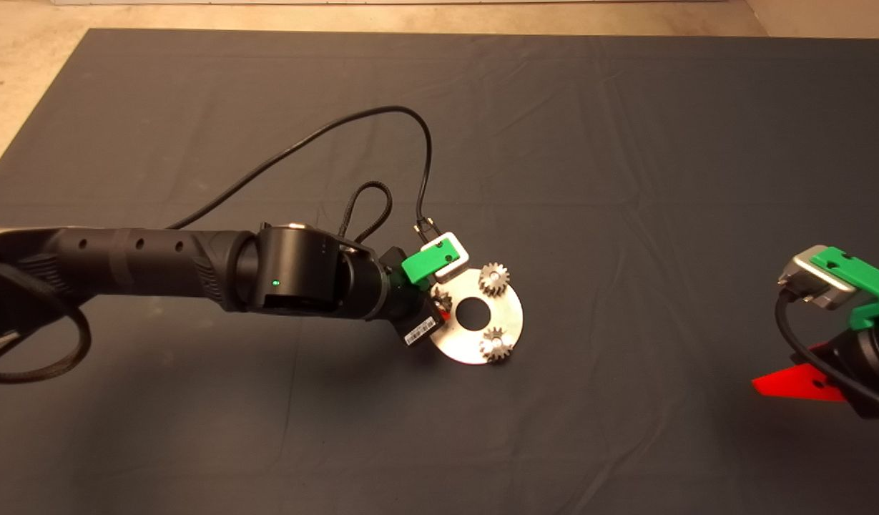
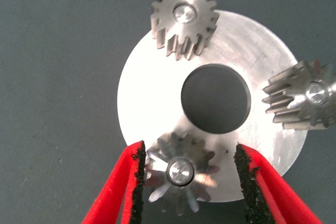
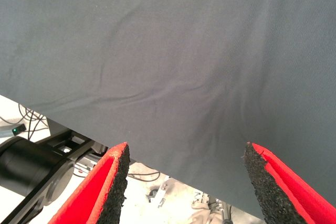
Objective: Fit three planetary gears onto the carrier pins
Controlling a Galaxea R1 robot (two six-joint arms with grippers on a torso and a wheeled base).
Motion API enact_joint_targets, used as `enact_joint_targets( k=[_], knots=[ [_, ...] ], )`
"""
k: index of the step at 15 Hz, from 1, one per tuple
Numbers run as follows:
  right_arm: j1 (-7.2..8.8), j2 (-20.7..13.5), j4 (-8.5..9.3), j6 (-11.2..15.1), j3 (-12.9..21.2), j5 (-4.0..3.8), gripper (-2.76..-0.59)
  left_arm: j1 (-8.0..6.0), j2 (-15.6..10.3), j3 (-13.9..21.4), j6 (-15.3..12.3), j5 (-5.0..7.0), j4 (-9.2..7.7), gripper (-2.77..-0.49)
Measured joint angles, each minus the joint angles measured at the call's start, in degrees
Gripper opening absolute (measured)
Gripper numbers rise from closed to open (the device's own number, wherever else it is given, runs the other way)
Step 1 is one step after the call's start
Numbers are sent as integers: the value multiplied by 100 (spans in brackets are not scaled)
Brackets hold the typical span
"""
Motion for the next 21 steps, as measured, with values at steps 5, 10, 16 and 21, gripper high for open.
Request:
enact_joint_targets(
  k=[5,10,16,21],
  knots=[
    [0,-16,0,1,-5,-1,-175,-1,-15,11,-1,-27,10,-185],
    [0,146,-2,12,-11,-12,-175,-67,-52,177,-212,294,-34,-177],
    [-163,2119,-315,1697,-256,-334,-175,-577,-285,742,-2093,2221,-1372,-177],
    [-751,2641,-996,3547,-199,-896,-175,-770,-1372,2634,-4682,2671,-2327,-177]
  ],
)
